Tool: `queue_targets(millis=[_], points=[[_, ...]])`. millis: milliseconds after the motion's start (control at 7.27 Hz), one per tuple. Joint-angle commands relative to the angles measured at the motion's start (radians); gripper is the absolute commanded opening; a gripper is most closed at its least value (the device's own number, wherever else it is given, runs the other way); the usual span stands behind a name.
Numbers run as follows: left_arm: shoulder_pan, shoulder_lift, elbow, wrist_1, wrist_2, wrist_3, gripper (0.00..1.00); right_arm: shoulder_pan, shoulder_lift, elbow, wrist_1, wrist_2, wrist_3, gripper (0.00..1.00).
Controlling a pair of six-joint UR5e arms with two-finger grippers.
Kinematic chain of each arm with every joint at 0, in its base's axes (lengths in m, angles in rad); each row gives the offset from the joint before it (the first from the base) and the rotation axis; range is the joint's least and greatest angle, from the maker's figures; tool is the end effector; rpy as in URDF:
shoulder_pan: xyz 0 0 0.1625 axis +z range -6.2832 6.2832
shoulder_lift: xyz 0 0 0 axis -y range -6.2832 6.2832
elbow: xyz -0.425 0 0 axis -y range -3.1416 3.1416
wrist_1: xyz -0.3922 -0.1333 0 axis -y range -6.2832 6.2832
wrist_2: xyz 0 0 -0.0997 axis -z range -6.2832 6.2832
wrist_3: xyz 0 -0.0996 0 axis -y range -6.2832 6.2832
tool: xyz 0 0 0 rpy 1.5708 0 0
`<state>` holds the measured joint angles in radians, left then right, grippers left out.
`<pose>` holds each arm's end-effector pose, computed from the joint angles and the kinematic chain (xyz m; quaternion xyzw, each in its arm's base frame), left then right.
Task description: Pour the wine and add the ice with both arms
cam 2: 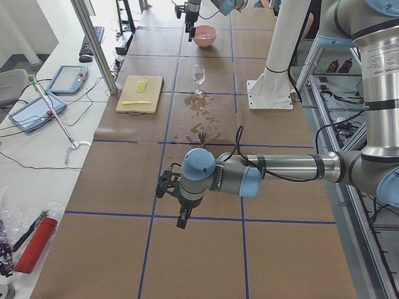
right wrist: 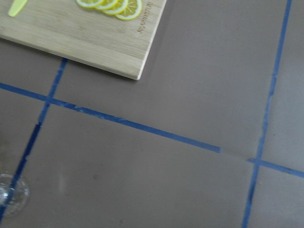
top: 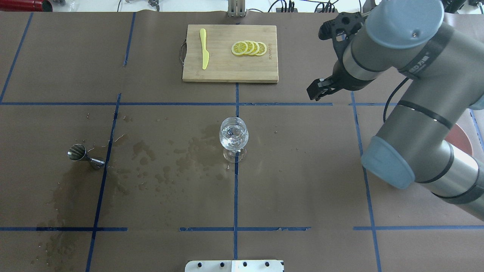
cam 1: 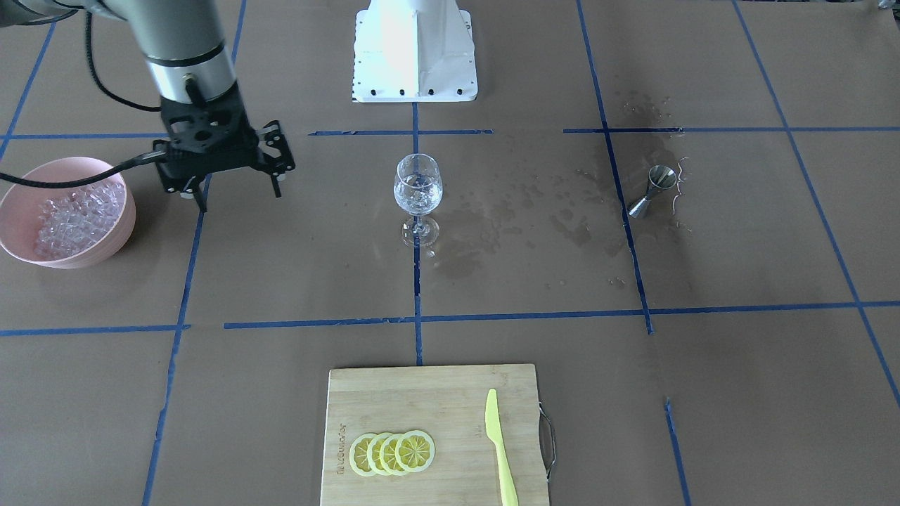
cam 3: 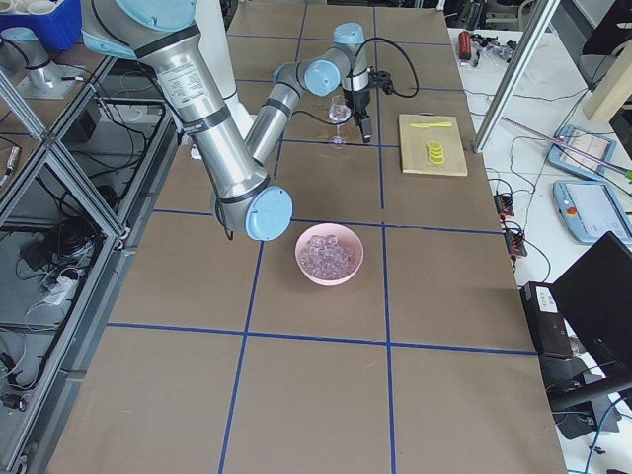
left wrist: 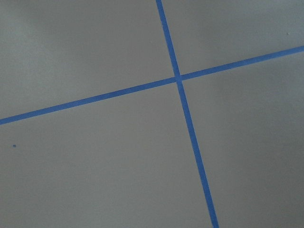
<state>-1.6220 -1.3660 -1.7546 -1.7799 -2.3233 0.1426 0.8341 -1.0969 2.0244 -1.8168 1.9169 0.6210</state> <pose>-0.0865 -0.4133 0.6396 0.1223 0.3556 0.0768 0.9234 -0.3063 -0.4858 0.2368 0.1543 -0.3330 -0.1111 0.9235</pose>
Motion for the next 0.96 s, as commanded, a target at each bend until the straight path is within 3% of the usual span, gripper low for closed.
queue_targets(millis=[0, 275, 413, 826], points=[[0.001, -0.001, -0.002, 0.0, 0.001, 0.0, 1.0, 0.19, -0.273, -0.004, 0.204, 0.159, -0.274, 0.99], [-0.001, 0.001, -0.002, 0.0, 0.001, 0.0, 1.0, 0.375, -0.445, -0.024, 0.206, 0.229, -0.519, 1.0], [-0.001, 0.001, -0.002, 0.0, -0.001, 0.0, 1.0, 0.472, -0.537, -0.092, 0.224, 0.22, -0.669, 1.0], [-0.001, 0.001, 0.0, -0.001, -0.001, 0.0, 1.0, 0.702, -0.641, -0.272, 0.244, 0.235, -0.721, 1.0]])
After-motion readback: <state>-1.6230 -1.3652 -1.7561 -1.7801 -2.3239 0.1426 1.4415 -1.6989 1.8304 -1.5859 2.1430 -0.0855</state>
